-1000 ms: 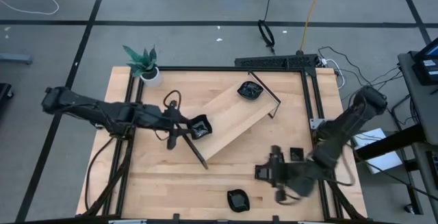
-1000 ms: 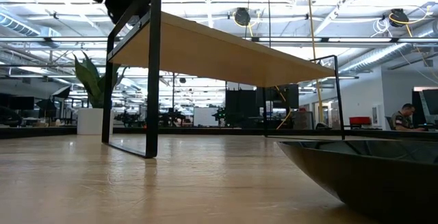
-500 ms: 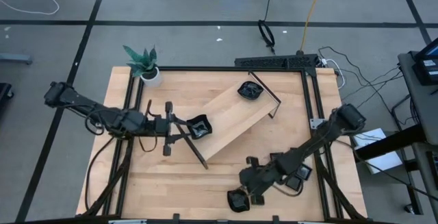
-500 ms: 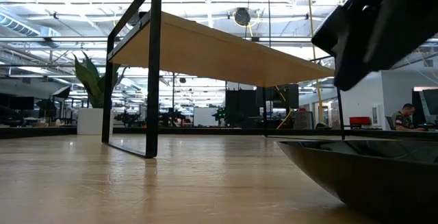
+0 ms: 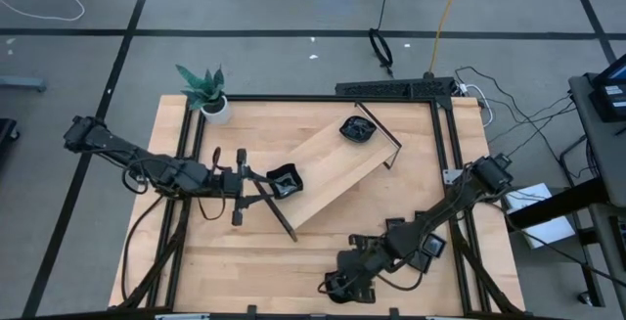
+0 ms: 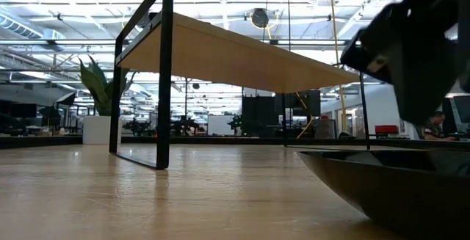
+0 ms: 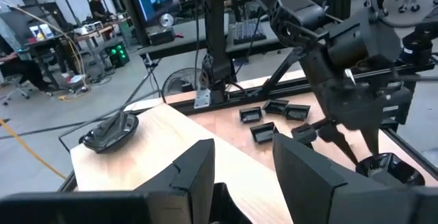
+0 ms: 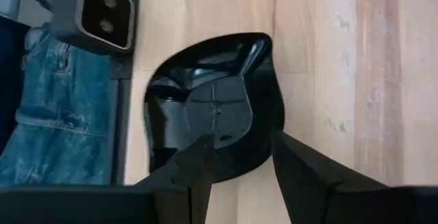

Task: Pick & Place Mini shaped plates
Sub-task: Stack the leaf shaped plate on top of the other leaf shaped plates on the shelf

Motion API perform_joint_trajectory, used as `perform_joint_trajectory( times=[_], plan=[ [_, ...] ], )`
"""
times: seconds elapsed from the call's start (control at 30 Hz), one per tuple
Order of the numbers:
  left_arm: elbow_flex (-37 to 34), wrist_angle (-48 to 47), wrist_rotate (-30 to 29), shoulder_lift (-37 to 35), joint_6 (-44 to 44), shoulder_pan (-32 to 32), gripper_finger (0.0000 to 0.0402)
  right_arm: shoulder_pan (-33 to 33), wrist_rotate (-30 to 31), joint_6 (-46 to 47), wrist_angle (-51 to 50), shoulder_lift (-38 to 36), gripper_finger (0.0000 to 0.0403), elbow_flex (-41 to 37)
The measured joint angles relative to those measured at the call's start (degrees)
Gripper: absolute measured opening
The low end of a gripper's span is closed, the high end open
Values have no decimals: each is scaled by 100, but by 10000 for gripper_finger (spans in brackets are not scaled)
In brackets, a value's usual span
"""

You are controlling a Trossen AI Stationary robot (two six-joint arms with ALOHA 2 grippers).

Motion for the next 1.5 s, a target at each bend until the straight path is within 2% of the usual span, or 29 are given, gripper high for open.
perform_joint_trajectory(
  times=[0.17, 0.23, 0.43, 0.73, 1.0, 1.13, 1.37, 1.5],
  plan=[
    [0, 0, 2, 0, 0, 0, 152, -111, -554, -3, 178, 297, 139, -3],
    [0, 0, 2, 0, -3, 0, 152, -164, -605, -11, 197, 329, 137, -3],
    [0, -58, 1, 0, -69, 0, 152, -263, -535, -153, -22, 329, 116, -3],
    [0, -175, 0, 0, -133, 17, 152, -376, 82, -358, -1098, 221, 100, -3],
    [0, -177, 0, 2, -131, 22, 152, -363, 1235, -478, -1568, -505, 114, -12],
    [0, -177, -6, 2, -131, 22, 152, -322, 1369, -477, -1580, -650, 130, -14],
    [0, -178, -23, 1, -151, 22, 152, -339, 1364, -262, -1346, -641, 186, -429],
    [0, -179, -24, 1, -151, 22, 152, -341, 1163, -102, -1122, -644, 193, -573]
  ],
)
